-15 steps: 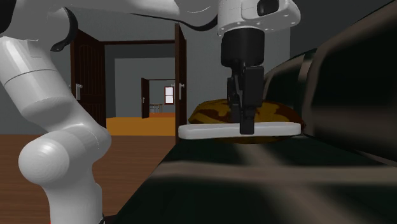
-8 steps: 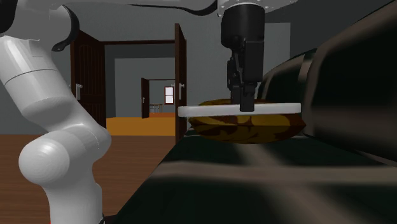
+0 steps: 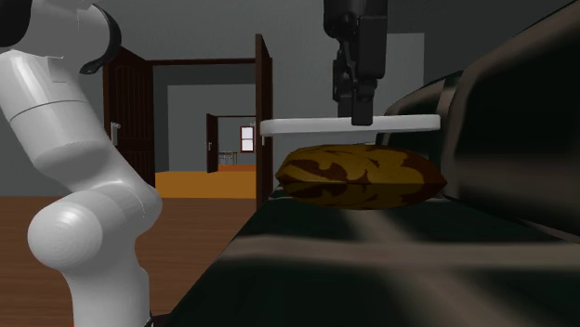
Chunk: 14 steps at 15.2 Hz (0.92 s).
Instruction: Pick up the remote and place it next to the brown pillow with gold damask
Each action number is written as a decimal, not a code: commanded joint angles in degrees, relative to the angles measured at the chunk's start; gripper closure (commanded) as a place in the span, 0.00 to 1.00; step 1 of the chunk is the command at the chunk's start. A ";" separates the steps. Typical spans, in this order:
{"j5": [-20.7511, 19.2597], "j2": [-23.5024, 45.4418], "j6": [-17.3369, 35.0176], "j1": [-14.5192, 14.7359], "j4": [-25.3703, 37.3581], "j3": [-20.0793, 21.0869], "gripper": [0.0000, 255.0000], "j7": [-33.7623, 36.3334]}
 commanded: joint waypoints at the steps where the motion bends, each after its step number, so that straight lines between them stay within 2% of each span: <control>1: 0.12 0.50 -1.64 0.07 2.13 -0.01 1.00 -0.20; 12: 1.05 4.25 -10.10 0.57 14.26 -0.05 1.00 -0.98; 14: 1.18 3.20 -10.75 0.86 13.79 1.12 1.00 0.47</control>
